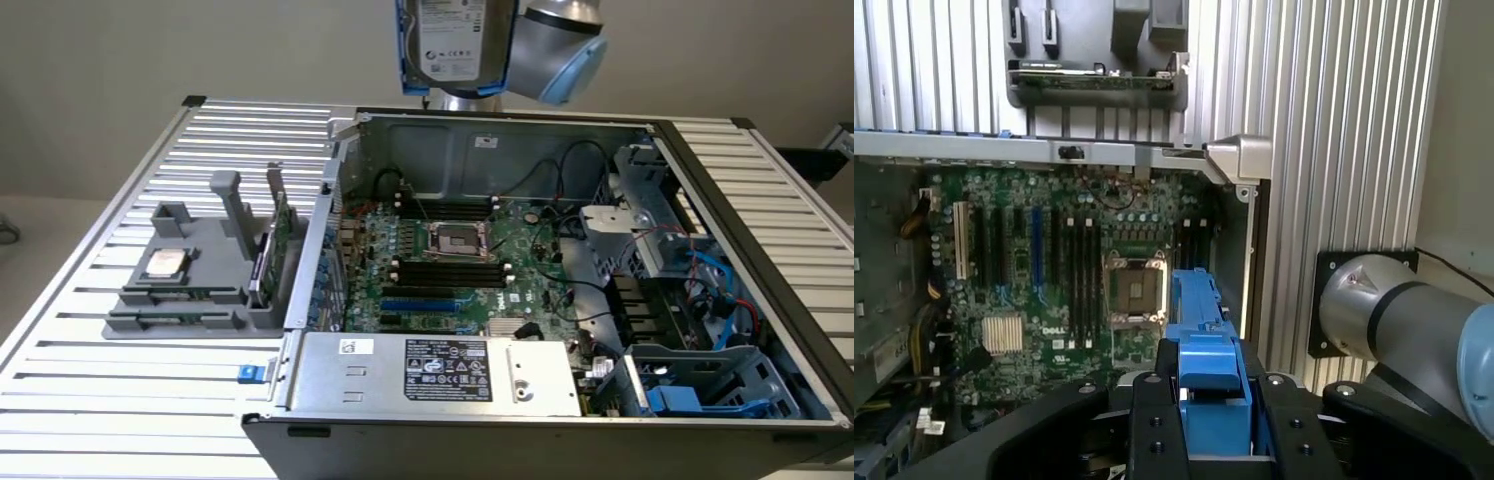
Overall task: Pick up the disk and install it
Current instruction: 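Pick up the disk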
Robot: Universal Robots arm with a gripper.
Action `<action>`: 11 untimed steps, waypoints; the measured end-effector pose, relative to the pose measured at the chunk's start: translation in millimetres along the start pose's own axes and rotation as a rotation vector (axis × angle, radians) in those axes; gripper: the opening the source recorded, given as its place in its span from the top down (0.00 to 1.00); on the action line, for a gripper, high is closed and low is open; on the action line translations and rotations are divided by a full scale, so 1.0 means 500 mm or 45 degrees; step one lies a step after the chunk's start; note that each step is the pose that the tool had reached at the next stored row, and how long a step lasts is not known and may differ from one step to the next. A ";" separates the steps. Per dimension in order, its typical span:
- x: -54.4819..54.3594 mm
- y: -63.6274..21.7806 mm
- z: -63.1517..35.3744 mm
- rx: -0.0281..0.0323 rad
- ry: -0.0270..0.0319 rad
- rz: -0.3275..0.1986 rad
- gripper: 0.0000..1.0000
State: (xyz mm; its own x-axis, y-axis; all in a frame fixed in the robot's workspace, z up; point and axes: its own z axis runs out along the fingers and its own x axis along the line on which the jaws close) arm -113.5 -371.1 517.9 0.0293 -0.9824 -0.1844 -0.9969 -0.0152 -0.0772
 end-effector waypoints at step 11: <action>0.008 -0.055 0.005 0.0150 0.0659 -0.008 0.67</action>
State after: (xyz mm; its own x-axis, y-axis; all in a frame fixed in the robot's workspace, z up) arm -85.6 -374.2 516.8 0.0317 -0.9906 -0.1329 -0.9958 -0.0198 -0.0898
